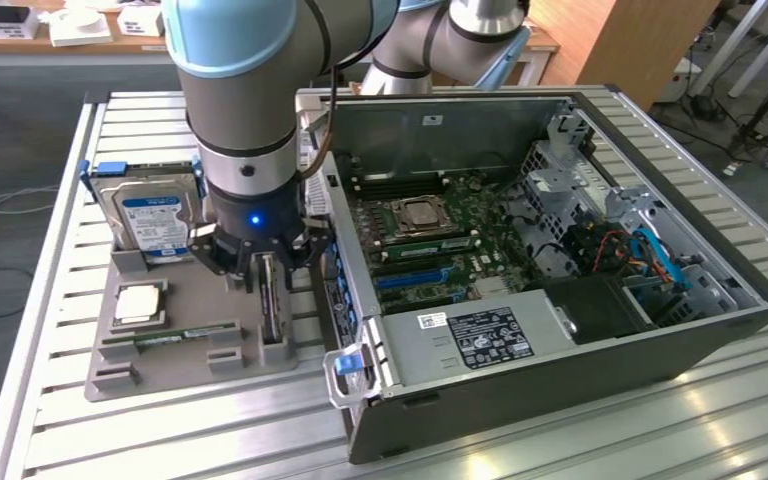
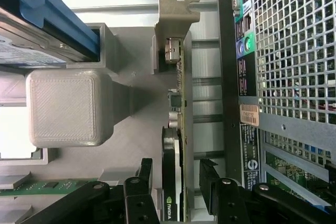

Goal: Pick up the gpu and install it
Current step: 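Pick up the gpu and move the gpu toward the slot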

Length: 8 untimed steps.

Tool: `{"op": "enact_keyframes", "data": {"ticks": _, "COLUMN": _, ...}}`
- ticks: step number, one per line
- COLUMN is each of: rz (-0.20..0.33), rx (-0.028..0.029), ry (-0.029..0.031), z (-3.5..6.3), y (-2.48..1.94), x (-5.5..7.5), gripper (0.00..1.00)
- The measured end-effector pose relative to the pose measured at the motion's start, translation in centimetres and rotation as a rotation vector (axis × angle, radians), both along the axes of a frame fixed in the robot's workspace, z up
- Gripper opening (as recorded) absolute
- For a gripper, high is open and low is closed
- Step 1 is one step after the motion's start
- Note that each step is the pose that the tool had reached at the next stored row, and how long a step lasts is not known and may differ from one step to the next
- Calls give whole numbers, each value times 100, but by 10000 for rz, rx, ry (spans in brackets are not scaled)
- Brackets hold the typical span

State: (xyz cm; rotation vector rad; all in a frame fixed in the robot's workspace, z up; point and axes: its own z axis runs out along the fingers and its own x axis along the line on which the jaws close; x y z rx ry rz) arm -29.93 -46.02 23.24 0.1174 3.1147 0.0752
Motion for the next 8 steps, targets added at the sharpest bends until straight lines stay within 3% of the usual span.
{"op": "enact_keyframes", "data": {"ticks": 8, "rz": 0, "rx": 1, "ry": -1, "z": -36, "y": 4, "x": -1, "gripper": 49}}
